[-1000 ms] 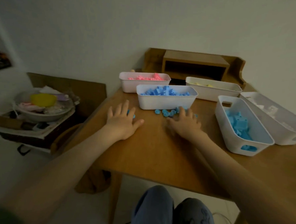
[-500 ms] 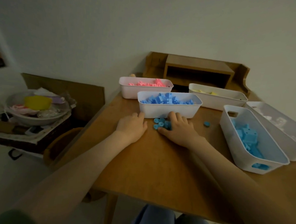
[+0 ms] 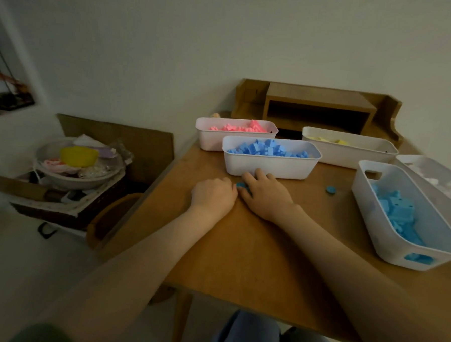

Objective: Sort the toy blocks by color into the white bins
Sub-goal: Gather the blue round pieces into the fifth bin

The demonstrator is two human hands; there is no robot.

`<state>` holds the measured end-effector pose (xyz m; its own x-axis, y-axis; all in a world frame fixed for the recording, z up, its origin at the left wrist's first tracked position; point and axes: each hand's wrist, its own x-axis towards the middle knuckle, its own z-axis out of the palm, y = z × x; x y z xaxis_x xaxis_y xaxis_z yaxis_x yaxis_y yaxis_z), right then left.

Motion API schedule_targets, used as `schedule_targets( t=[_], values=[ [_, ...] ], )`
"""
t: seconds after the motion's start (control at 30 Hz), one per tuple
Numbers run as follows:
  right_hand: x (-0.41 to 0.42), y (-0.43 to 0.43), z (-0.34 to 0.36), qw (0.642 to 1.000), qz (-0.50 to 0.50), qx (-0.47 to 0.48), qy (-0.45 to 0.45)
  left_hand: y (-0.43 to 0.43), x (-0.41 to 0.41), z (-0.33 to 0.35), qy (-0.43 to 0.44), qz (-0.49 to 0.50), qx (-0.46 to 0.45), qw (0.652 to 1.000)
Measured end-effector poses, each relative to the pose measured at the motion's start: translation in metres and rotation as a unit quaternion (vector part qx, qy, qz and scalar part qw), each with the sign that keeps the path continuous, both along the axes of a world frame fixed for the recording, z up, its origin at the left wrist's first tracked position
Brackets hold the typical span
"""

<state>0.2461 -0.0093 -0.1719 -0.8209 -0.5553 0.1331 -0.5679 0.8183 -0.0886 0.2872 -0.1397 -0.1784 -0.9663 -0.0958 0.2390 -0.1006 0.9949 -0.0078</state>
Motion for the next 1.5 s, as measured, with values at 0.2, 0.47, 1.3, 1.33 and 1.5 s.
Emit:
schedule_targets(
  t=[0.2, 0.47, 1.3, 1.33, 1.5],
  values=[
    [0.006, -0.002, 0.006, 0.998, 0.003, 0.058, 0.028, 0.0, 0.001, 0.002, 0.001, -0.027, 0.0, 1.0],
    [0.018, 0.018, 0.01, 0.999, -0.041, 0.005, 0.004, -0.004, 0.002, 0.006, -0.038, -0.046, 0.037, 0.998],
    [0.026, 0.217, 0.059, 0.951, -0.221, -0.213, 0.025, 0.225, -0.005, 0.079, -0.036, -0.255, 0.179, 0.949],
    [0.025, 0.218, 0.057, 0.956, -0.208, -0.206, 0.022, 0.232, -0.008, 0.078, -0.028, -0.247, 0.149, 0.957],
    [0.022, 0.227, 0.06, 0.95, -0.221, -0.219, 0.003, 0.252, -0.016, 0.076, -0.028, -0.238, 0.133, 0.962]
  ],
)
